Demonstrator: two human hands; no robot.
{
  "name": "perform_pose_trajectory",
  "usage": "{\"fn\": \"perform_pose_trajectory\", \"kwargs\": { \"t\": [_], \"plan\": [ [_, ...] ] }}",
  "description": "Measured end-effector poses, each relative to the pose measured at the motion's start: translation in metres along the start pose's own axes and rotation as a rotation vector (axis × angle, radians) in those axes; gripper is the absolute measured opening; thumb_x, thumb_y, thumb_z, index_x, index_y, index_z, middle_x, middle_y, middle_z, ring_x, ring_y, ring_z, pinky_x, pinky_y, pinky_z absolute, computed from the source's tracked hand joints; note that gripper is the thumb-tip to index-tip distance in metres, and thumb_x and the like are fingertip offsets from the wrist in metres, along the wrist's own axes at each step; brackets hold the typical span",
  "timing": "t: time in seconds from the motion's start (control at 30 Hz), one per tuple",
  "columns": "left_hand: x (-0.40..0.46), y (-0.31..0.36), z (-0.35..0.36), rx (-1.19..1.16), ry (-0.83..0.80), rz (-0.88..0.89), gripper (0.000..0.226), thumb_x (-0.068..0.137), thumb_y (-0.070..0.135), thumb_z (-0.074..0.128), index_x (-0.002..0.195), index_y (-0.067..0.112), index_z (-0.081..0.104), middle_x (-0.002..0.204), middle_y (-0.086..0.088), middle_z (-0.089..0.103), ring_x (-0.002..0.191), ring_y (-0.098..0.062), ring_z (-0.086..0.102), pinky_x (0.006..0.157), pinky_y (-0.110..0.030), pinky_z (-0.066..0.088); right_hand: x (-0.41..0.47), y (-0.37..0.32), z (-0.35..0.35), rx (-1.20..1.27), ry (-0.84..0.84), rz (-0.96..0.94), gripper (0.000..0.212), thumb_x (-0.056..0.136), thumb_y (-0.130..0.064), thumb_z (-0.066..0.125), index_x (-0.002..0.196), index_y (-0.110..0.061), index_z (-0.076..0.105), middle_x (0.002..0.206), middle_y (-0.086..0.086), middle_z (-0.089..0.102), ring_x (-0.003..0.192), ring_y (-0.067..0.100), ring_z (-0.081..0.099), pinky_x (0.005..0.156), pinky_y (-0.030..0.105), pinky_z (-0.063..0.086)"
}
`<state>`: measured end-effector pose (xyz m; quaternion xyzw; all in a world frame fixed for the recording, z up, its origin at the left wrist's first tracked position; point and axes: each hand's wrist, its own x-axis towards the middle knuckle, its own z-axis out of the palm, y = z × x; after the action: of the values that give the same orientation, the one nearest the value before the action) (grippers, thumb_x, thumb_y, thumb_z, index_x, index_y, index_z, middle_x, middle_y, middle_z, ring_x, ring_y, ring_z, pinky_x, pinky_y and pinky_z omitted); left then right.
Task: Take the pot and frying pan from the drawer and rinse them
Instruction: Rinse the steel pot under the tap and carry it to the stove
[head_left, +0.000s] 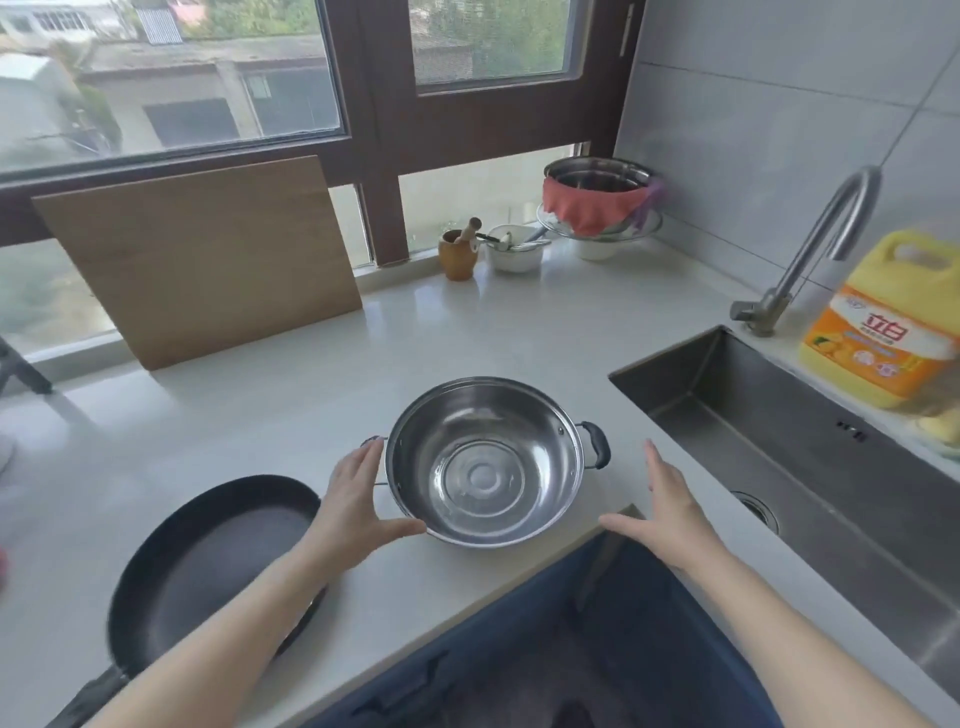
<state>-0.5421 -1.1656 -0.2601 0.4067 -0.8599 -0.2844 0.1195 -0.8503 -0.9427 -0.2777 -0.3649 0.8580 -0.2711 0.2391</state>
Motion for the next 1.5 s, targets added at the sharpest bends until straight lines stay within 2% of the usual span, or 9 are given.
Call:
{"fn": "perform_pose_trajectory", "kwargs": {
  "t": [0.17, 0.4, 0.53, 0.73, 0.83, 0.93, 1.03, 1.2, 1.5],
  "plan": [
    [0.05, -0.029, -0.019, 0.177, -0.179, -0.074, 0.135, 0.061, 0.055, 0.085, 0.156, 0.02, -0.004, 0.162, 0.003, -0.003, 0.148, -0.013, -0.007, 0.118, -0.03, 0.011, 0.061, -0.027, -0.012, -0.193, -0.21, -0.202, 0.13, 0.065, -0.052, 0.084, 0.156, -0.029, -0.006, 0.162, -0.007, 0.002, 0.149, 0.014, 0.004, 0.12, 0.036, 0.019],
    [0.091, -0.035, -0.018, 0.304, -0.464, -0.088, 0.156, 0.04, 0.075, 0.08, 0.152, 0.028, -0.019, 0.159, 0.013, -0.006, 0.148, -0.009, -0.003, 0.12, -0.029, 0.018, 0.115, -0.031, -0.016, -0.377, -0.425, -0.406, 0.148, 0.039, -0.087, 0.069, 0.154, -0.033, -0.007, 0.16, -0.013, 0.006, 0.148, 0.016, 0.008, 0.121, 0.039, 0.017],
    [0.1, -0.031, -0.013, 0.249, -0.525, -0.108, 0.159, 0.041, 0.066, 0.086, 0.15, 0.024, -0.022, 0.148, 0.018, 0.002, 0.144, -0.008, 0.008, 0.114, -0.018, 0.021, 0.124, -0.038, -0.02, -0.307, -0.469, -0.475, 0.138, 0.053, -0.063, 0.084, 0.153, -0.037, -0.007, 0.156, -0.014, 0.012, 0.144, 0.011, 0.012, 0.117, 0.028, 0.013],
    [0.133, -0.012, -0.02, 0.286, -0.553, -0.079, 0.167, 0.032, 0.08, 0.078, 0.152, 0.017, -0.019, 0.139, 0.014, 0.017, 0.132, -0.006, 0.018, 0.108, -0.014, 0.021, 0.151, -0.045, -0.039, -0.232, -0.555, -0.427, 0.136, 0.061, -0.04, 0.09, 0.152, -0.033, -0.011, 0.147, -0.004, 0.018, 0.14, 0.018, 0.012, 0.107, 0.019, 0.015],
    [0.172, 0.009, -0.019, 0.301, -0.55, -0.011, 0.168, 0.024, 0.088, 0.067, 0.153, 0.019, -0.016, 0.132, 0.017, 0.02, 0.125, -0.005, 0.021, 0.108, -0.019, 0.024, 0.172, -0.03, -0.053, -0.212, -0.526, -0.39, 0.14, 0.057, -0.047, 0.09, 0.14, -0.048, -0.022, 0.147, -0.008, 0.016, 0.141, 0.014, 0.009, 0.115, 0.024, 0.014],
    [0.222, 0.039, -0.01, 0.321, -0.563, 0.09, 0.162, 0.031, 0.08, 0.078, 0.153, 0.025, -0.013, 0.131, 0.017, 0.024, 0.125, -0.007, 0.024, 0.108, -0.021, 0.027, 0.19, -0.01, -0.08, -0.216, -0.459, -0.355, 0.14, 0.05, -0.055, 0.089, 0.131, -0.06, -0.025, 0.133, -0.016, 0.024, 0.126, 0.006, 0.02, 0.117, 0.027, 0.02],
    [0.275, 0.082, 0.009, 0.353, -0.574, 0.227, 0.154, 0.037, 0.071, 0.084, 0.152, 0.032, -0.01, 0.129, 0.015, 0.03, 0.124, -0.009, 0.029, 0.105, -0.023, 0.032, 0.196, 0.015, -0.12, -0.222, -0.349, -0.242, 0.147, 0.043, -0.063, 0.088, 0.145, -0.052, -0.017, 0.123, -0.011, 0.03, 0.122, 0.009, 0.028, 0.113, 0.034, 0.032],
    [0.35, 0.182, 0.068, 0.41, -0.622, 0.432, 0.16, 0.034, 0.073, 0.083, 0.154, 0.025, -0.01, 0.135, 0.01, 0.028, 0.129, -0.012, 0.026, 0.108, -0.025, 0.029, 0.178, 0.082, -0.193, -0.196, -0.166, -0.055, 0.15, 0.042, -0.071, 0.083, 0.152, -0.038, -0.014, 0.137, -0.014, 0.023, 0.135, 0.007, 0.019, 0.116, 0.035, 0.028],
    [0.392, 0.337, 0.223, 0.523, -0.762, 0.695, 0.154, 0.041, 0.064, 0.087, 0.153, 0.03, -0.013, 0.149, 0.003, 0.021, 0.143, -0.021, 0.018, 0.118, -0.036, 0.023, 0.114, 0.216, -0.249, -0.126, -0.009, 0.293, 0.157, 0.038, -0.07, 0.082, 0.151, -0.033, -0.02, 0.127, -0.018, 0.02, 0.132, 0.004, 0.019, 0.113, 0.028, 0.03]
  ]
}}
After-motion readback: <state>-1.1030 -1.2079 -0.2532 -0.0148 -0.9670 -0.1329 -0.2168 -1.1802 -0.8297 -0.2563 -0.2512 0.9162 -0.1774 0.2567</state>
